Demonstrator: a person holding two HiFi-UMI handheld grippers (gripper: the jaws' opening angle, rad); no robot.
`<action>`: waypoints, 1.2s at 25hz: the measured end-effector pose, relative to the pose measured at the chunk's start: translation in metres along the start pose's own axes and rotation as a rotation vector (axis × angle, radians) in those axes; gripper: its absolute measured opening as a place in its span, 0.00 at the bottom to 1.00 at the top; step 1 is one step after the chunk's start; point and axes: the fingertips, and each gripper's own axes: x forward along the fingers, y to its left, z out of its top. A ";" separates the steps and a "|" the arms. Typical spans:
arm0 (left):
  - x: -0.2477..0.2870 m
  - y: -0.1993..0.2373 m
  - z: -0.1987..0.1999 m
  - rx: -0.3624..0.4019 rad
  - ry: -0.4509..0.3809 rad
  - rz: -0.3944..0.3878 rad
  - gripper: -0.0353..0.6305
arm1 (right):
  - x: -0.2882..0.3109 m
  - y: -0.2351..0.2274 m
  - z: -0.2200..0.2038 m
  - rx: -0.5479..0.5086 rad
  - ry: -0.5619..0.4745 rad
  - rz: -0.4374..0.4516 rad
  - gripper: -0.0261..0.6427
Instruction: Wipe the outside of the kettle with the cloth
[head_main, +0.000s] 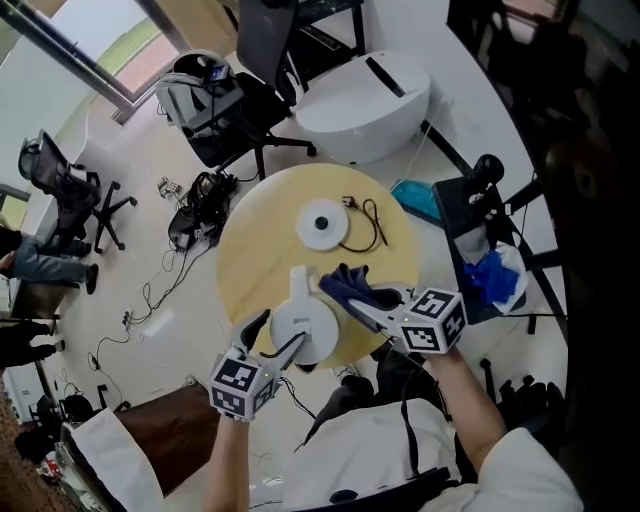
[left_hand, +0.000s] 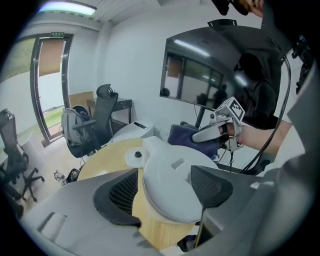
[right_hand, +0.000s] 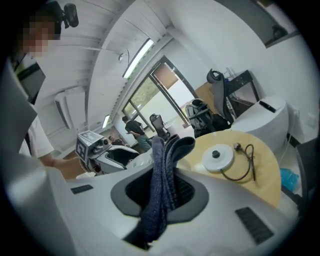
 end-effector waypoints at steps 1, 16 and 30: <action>-0.001 0.001 -0.001 -0.011 0.001 -0.004 0.58 | 0.003 0.000 0.001 0.014 -0.002 0.036 0.14; -0.001 -0.003 0.001 -0.122 0.019 -0.129 0.53 | 0.042 0.003 -0.011 -0.094 0.105 0.389 0.14; -0.002 0.000 0.000 -0.203 -0.009 -0.085 0.53 | 0.106 -0.102 -0.129 -0.030 0.440 0.003 0.14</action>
